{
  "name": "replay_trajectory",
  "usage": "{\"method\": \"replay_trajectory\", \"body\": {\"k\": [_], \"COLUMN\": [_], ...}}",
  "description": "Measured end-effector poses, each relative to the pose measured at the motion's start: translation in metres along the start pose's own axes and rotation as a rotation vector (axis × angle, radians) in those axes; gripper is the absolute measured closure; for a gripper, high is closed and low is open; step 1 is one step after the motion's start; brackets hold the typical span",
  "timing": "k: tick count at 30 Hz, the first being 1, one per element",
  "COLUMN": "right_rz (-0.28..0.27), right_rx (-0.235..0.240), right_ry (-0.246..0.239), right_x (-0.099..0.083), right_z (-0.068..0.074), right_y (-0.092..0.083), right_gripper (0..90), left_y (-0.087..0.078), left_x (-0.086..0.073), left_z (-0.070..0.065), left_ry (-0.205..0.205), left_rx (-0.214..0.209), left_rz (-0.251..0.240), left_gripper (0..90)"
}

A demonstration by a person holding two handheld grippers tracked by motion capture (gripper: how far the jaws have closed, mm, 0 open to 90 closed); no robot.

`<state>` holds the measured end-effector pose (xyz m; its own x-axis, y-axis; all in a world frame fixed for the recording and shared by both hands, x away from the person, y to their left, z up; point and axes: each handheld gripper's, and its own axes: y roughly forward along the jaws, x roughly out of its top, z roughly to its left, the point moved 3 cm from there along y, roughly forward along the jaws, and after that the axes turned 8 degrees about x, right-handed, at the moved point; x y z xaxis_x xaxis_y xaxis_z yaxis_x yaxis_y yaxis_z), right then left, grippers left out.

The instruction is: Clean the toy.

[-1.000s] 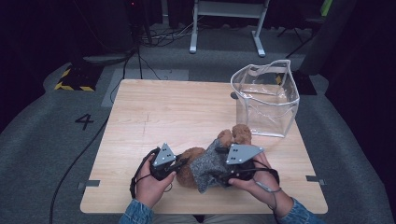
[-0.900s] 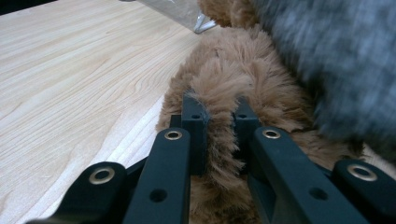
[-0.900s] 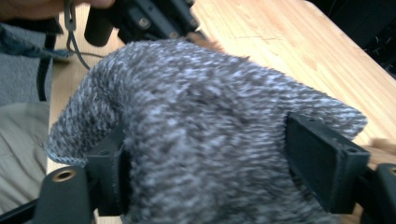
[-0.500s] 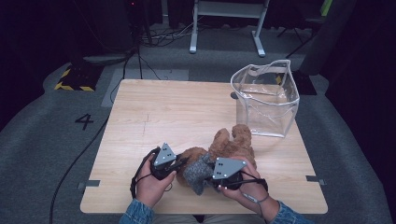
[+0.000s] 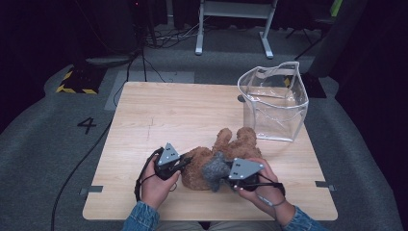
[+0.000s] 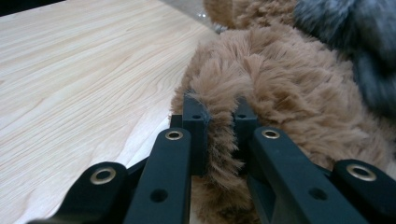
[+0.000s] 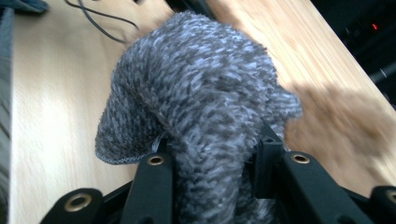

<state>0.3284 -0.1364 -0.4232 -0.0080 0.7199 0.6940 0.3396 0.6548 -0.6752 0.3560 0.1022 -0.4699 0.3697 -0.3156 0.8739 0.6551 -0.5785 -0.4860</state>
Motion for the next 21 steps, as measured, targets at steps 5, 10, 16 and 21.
{"method": "replay_trajectory", "body": {"k": [5,10,16,21], "right_rz": [0.001,-0.02,-0.056,-0.035], "right_rx": [-0.066,-0.108,-0.151,-0.189], "right_ry": [0.034,0.114,0.245,0.306], "right_x": [-0.02,-0.043,-0.062,-0.078], "right_z": [-0.014,-0.033,-0.057,-0.072], "right_y": [-0.022,-0.04,-0.052,-0.06], "right_gripper": [67.7,67.7,67.6,67.4], "left_y": [0.004,0.006,0.006,0.006], "left_x": [0.002,0.003,0.004,0.004], "left_z": [-0.005,-0.008,-0.011,-0.011], "left_ry": [0.016,0.023,0.025,0.025], "left_rx": [-0.002,-0.019,-0.033,-0.033], "left_rz": [0.004,0.003,0.002,0.004], "left_gripper": [81.8,81.9,82.0,82.0]}}
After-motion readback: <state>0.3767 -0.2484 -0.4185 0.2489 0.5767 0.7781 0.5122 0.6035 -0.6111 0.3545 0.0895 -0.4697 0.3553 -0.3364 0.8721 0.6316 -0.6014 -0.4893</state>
